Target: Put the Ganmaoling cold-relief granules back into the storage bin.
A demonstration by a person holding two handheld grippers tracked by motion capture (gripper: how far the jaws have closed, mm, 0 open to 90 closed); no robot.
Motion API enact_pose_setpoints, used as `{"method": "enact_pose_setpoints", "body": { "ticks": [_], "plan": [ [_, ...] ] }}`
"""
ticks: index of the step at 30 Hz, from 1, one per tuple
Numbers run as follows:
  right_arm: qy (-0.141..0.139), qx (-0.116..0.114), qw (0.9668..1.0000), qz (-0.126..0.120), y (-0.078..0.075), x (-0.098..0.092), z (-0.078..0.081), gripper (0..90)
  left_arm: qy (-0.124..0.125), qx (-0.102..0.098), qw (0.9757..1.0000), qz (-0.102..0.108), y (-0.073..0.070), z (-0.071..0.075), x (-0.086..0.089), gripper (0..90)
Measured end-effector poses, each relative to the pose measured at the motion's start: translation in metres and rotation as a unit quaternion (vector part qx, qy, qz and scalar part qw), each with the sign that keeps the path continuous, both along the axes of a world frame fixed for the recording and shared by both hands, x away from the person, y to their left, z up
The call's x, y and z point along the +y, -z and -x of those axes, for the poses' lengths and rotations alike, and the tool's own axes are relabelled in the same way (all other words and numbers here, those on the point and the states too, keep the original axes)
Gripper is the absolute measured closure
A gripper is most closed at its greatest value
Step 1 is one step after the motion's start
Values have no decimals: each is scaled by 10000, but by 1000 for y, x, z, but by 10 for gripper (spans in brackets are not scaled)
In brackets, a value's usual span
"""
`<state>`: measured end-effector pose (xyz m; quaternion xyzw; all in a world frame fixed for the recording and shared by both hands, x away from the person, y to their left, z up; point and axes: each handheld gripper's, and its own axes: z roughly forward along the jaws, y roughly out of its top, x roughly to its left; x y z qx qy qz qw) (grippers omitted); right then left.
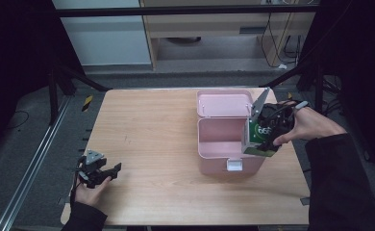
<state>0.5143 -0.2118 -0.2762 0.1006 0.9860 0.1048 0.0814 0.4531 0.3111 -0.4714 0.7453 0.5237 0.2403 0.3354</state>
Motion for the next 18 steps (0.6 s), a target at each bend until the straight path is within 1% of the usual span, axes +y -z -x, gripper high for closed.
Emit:
{"method": "enact_pose_setpoints", "body": {
  "ticks": [5,8,18],
  "plan": [
    [20,-12,10000,-42,2,-1,-8,160,-5,6,10000,-8,0,-1,0,340],
    [31,3,10000,-24,4,0,-12,160,4,12,10000,-7,1,-1,0,340],
    [-60,-45,10000,14,5,5,-22,159,3,3,10000,-2,0,0,0,340]
  ]
}}
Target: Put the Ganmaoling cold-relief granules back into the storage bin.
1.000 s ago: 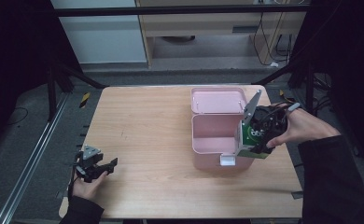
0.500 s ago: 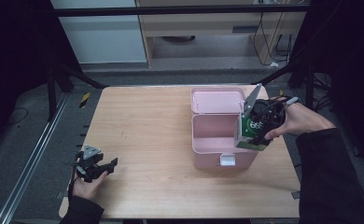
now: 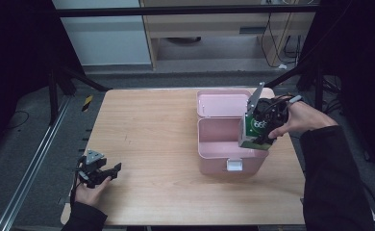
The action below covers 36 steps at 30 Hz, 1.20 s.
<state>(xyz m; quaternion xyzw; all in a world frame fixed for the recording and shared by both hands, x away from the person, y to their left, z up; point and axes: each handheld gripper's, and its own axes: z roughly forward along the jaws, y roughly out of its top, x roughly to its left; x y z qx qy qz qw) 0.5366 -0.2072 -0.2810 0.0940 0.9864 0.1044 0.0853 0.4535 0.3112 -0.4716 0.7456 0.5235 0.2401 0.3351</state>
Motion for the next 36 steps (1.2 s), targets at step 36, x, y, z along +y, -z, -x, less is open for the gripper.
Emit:
{"method": "enact_pose_setpoints", "body": {
  "ticks": [36],
  "plan": [
    [-292,127,9994,141,37,-2,-9,161,-11,-6,10000,-9,0,0,0,340]
  ]
}}
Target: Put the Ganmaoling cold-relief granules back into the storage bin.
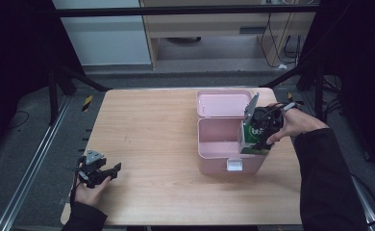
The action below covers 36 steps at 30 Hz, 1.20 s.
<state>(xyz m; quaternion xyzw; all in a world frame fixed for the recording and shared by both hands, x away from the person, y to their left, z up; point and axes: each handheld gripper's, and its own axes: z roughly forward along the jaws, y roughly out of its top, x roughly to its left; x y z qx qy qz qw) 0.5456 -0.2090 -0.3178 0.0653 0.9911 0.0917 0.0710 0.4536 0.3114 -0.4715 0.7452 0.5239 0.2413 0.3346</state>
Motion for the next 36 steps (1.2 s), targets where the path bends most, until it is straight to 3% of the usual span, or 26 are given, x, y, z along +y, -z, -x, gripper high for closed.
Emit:
{"method": "enact_pose_setpoints", "body": {
  "ticks": [17,23,36],
  "plan": [
    [-2,107,9999,-108,20,-2,-3,160,4,-16,10000,-13,-1,1,0,339],
    [-29,154,9999,16,25,1,-5,158,3,-23,10000,-11,-1,1,0,339],
    [-27,242,9997,-17,37,1,-8,156,3,-15,10000,-16,-1,1,0,339]
  ]
}}
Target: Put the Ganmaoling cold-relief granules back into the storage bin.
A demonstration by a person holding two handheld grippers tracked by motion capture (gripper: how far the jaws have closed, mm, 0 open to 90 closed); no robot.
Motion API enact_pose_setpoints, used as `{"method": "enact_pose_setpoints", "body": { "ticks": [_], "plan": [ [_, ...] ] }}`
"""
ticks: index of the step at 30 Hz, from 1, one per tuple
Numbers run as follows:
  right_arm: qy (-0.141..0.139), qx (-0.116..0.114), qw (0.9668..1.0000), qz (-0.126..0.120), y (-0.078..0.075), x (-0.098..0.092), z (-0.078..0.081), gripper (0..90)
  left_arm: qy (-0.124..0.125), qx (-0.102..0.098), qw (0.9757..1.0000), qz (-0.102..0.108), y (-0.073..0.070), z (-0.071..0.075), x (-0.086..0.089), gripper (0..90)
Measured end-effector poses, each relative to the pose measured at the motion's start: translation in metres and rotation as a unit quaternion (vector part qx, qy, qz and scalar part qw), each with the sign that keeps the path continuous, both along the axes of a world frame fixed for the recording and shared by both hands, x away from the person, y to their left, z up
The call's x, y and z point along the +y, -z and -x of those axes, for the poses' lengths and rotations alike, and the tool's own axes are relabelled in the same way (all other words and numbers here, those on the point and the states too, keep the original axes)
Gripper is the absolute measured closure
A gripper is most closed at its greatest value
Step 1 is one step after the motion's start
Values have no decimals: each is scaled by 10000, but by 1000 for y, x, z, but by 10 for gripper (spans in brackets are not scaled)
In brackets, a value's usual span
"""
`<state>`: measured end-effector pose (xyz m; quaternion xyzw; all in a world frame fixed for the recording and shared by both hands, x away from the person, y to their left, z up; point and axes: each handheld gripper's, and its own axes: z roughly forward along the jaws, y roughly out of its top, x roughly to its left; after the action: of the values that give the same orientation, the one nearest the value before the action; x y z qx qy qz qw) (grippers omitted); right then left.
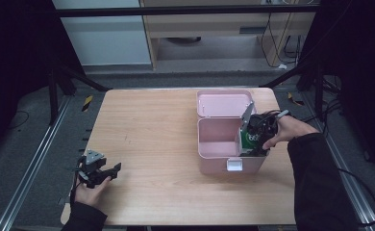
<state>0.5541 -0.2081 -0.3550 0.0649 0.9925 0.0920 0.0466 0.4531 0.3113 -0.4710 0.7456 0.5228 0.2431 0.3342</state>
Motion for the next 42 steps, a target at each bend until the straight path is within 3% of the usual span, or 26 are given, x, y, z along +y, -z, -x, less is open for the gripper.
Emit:
{"method": "enact_pose_setpoints", "body": {
  "ticks": [19,27,42],
  "plan": [
    [-6,46,10000,67,7,2,-4,151,3,2,10000,-5,0,0,0,340],
    [76,94,9998,-179,15,-3,-6,147,1,7,10000,-8,0,0,0,339],
    [103,142,9998,-118,18,-2,-8,132,-1,5,10000,-7,0,0,0,340]
  ]
}}
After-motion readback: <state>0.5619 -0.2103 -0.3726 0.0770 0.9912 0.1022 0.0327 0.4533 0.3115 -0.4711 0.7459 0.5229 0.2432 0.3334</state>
